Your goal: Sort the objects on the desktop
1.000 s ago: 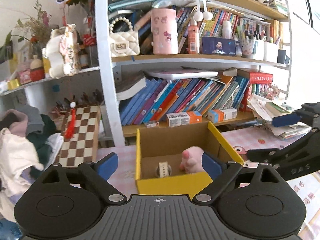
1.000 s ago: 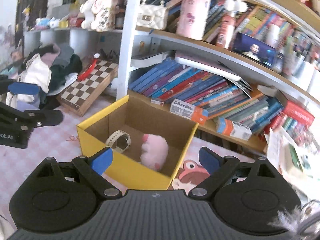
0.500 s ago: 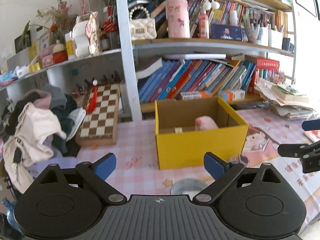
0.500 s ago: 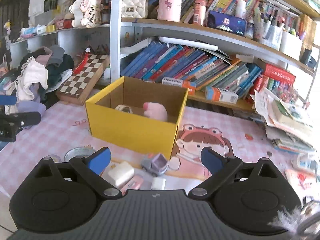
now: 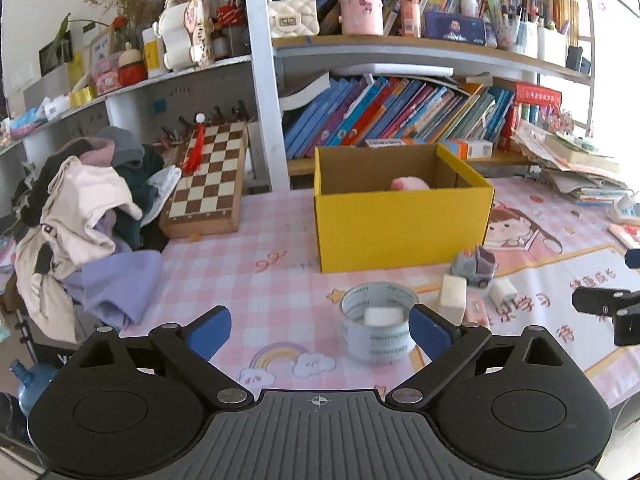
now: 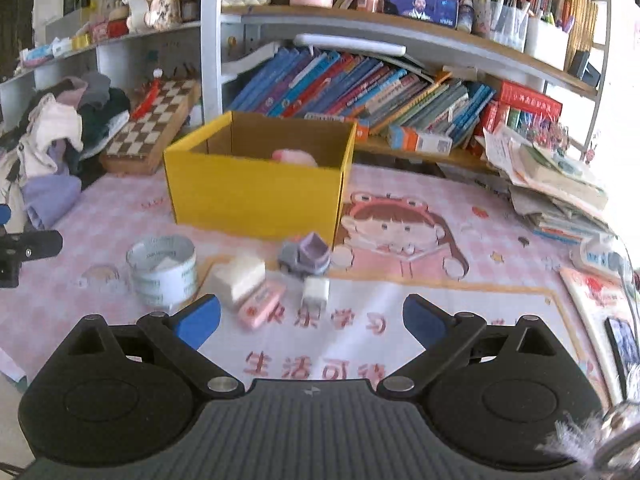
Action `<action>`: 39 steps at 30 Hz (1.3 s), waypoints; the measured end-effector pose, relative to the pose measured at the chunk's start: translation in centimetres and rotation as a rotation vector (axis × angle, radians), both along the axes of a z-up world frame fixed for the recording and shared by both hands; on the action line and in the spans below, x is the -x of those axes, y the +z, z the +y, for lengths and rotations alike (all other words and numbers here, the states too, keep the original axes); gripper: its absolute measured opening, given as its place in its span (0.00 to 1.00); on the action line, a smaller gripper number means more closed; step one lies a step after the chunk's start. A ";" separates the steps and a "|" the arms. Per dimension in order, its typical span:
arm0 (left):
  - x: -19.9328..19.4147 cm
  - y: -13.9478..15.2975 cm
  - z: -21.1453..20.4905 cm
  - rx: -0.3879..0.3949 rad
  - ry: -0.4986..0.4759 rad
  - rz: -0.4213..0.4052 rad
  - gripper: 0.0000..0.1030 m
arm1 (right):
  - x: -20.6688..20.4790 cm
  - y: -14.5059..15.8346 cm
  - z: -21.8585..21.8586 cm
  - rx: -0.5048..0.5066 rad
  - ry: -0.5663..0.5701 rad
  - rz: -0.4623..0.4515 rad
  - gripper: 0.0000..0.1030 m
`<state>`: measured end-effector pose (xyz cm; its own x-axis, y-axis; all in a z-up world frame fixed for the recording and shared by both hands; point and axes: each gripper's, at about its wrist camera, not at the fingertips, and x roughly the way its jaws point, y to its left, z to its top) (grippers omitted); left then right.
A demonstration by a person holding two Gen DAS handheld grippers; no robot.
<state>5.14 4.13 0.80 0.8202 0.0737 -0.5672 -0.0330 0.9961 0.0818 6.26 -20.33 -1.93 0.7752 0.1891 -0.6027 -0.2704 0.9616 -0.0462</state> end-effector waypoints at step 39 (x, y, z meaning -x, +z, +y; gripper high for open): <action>0.5 -3.6 -2.1 -0.016 -0.059 0.127 0.95 | 0.3 -3.4 2.3 0.036 0.037 0.163 0.96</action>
<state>4.64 2.04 -2.77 0.7452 0.0374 -0.6658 0.0373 0.9945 0.0976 5.96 -18.00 -5.31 0.6592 0.1917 -0.7271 -0.3126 0.9493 -0.0330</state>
